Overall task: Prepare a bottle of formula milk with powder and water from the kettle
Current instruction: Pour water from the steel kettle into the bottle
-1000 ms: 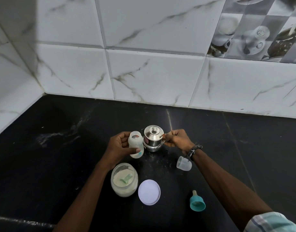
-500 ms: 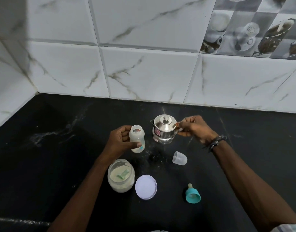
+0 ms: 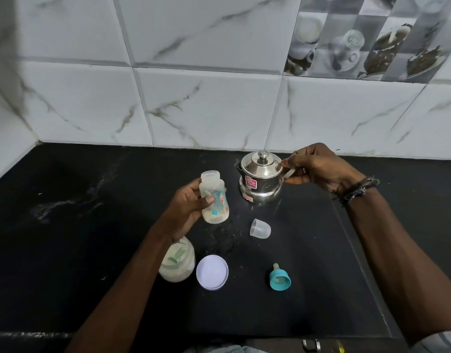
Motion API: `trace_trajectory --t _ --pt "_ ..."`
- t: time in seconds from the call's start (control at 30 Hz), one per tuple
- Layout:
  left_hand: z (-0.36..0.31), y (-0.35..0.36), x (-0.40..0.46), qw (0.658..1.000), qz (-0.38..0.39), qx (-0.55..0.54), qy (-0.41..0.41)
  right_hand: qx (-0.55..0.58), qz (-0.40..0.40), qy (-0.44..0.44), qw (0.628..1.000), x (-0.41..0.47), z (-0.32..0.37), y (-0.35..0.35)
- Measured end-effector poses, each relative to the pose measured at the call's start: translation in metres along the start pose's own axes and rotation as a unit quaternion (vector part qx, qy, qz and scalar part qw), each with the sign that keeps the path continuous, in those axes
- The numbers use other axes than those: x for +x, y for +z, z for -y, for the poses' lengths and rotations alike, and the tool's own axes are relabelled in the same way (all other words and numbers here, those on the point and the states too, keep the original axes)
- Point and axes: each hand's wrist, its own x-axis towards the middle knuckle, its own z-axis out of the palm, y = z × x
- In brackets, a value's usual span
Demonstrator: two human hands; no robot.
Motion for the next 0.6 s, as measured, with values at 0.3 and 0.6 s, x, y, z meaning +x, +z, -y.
trace_trajectory --t 0.3,0.6 --pt "0.006 0.015 -0.005 0.998 -0.023 0.05 0.004 -0.008 -0.004 -0.009 1.0 -0.016 0.004 -0.001" --pt "0.012 0.025 -0.006 0.974 -0.103 0.198 0.034 -0.034 -0.001 -0.013 0.999 -0.019 0.008 0.001"
